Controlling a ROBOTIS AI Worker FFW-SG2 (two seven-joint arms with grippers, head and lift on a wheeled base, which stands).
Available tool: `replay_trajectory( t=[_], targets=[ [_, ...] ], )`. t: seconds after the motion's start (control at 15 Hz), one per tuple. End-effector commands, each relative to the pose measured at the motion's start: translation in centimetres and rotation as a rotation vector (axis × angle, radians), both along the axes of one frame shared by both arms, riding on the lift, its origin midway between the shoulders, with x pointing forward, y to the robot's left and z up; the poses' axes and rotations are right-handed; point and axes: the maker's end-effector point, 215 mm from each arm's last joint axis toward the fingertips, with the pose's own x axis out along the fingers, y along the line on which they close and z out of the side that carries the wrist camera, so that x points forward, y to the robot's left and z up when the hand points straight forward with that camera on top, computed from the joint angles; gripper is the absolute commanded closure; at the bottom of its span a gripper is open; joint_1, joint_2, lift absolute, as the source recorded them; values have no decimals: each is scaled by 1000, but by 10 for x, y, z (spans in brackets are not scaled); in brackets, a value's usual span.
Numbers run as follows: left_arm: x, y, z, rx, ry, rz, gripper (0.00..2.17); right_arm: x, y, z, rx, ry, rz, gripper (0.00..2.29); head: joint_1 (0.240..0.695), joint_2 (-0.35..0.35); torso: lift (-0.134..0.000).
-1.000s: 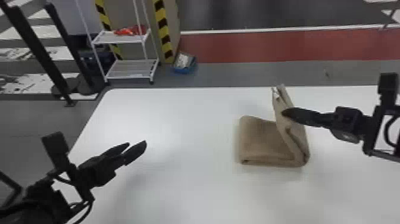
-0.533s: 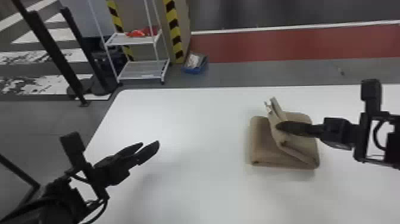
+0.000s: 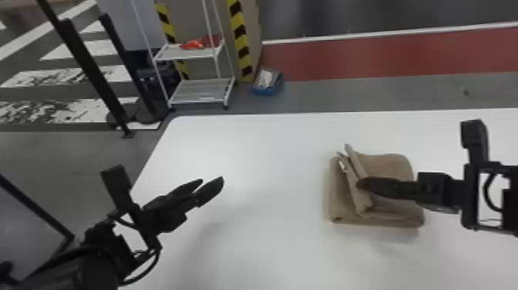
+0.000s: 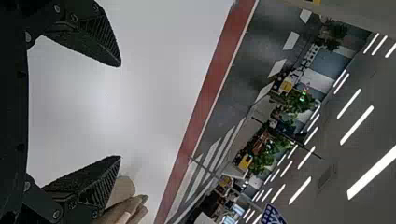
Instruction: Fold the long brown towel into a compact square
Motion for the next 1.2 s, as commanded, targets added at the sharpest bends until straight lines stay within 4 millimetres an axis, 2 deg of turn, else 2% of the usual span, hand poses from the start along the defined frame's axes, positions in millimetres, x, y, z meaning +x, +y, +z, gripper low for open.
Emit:
replay_trajectory(
  t=[0.0, 0.2, 0.4, 0.47, 0.53, 0.6, 0.67, 0.73, 0.8, 0.93, 1.0, 1.07, 1.13],
  targets=[
    [6, -3, 4, -2, -9, -5, 208, -12, 11, -2, 43, 22, 23, 6, 695, 230, -124],
    [14, -5, 9, 1, -19, -11, 208, -28, 13, 7, 111, 20, 35, 63, 695, 240, -124],
    [29, -3, 18, 22, -37, -37, 208, -38, -11, 24, 152, -38, -16, 80, 695, 241, -124],
    [33, -2, 27, 37, -70, -47, 208, -40, -27, 30, 138, -82, -52, 232, 695, 238, -124],
    [35, -5, 33, 46, -89, -65, 208, -42, -43, 34, 118, -137, -90, 481, 695, 221, -124],
    [37, -9, 43, 50, -125, -94, 245, -44, -64, 39, 82, -207, -137, 998, 695, 209, -124],
    [36, -22, 50, 52, -143, -158, 481, -52, -77, 39, 52, -247, -164, 1571, 695, 192, -124],
    [35, -32, 57, 66, -157, -198, 1126, -66, -84, 36, 29, -246, -174, 1902, 695, 170, -124],
    [36, -42, 59, 74, -143, -223, 2169, -76, -84, 35, 9, -240, -169, 2081, 695, 133, -124],
    [33, -73, 69, 99, -153, -309, 2142, -91, -82, 28, -43, -211, -153, 2128, 695, 105, -124],
    [32, -95, 76, 102, -169, -373, 2142, -95, -79, 22, -66, -184, -143, 2128, 695, 92, -124],
    [28, -123, 82, 100, -189, -460, 2142, -99, -75, 15, -93, -164, -125, 2128, 695, 77, -124],
    [25, -153, 91, 85, -214, -547, 2142, -99, -83, 9, -154, -164, -99, 2128, 695, 58, -124]
  ],
)
